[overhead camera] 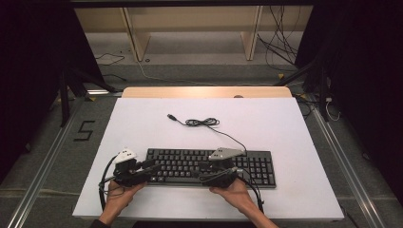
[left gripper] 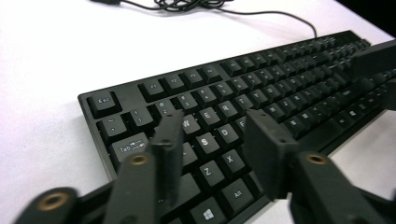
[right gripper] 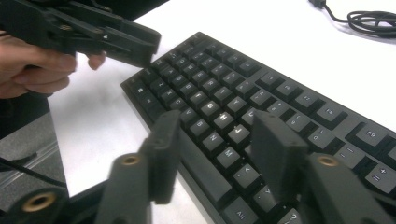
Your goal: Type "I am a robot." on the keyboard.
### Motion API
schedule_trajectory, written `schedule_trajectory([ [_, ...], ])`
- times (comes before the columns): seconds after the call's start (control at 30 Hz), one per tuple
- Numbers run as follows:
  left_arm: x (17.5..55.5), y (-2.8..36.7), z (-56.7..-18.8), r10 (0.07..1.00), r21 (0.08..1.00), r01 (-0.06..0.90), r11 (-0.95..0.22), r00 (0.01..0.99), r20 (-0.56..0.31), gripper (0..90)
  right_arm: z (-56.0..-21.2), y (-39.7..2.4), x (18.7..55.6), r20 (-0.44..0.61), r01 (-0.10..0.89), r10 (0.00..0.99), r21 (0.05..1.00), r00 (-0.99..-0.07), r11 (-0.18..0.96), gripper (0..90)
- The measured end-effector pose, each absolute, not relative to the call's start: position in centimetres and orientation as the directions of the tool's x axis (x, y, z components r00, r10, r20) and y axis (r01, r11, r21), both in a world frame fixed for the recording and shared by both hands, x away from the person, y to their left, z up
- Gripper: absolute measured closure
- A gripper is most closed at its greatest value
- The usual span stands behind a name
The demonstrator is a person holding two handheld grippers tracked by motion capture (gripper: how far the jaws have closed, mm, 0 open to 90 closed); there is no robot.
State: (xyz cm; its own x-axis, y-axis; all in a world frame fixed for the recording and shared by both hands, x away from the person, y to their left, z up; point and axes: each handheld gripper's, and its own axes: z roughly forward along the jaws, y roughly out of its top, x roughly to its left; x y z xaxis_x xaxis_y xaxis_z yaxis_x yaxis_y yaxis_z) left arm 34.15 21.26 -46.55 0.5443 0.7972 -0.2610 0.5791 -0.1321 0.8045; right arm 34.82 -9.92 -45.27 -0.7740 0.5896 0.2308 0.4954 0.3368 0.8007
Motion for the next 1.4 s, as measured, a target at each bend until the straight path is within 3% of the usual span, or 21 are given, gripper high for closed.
schedule_trajectory([
  [0.17, 33.8, 21.3, -46.3, 0.789, 0.818, 0.563, -0.120, 0.554, -0.266, 45.1, -45.5, -9.7, 35.0, 0.217, 0.492, 0.593, 0.797, -0.775, 0.351, 70.1],
  [0.53, 33.2, 21.3, -46.0, 0.783, 0.836, 0.538, -0.110, 0.565, -0.261, 36.4, -46.0, -9.2, 35.5, 0.202, 0.500, 0.603, 0.779, -0.772, 0.379, 89.6],
  [1.4, 32.5, 21.0, -45.8, 0.772, 0.845, 0.522, -0.118, 0.584, -0.253, 29.3, -47.5, -7.8, 36.3, 0.185, 0.532, 0.621, 0.726, -0.761, 0.436, 90.0],
])
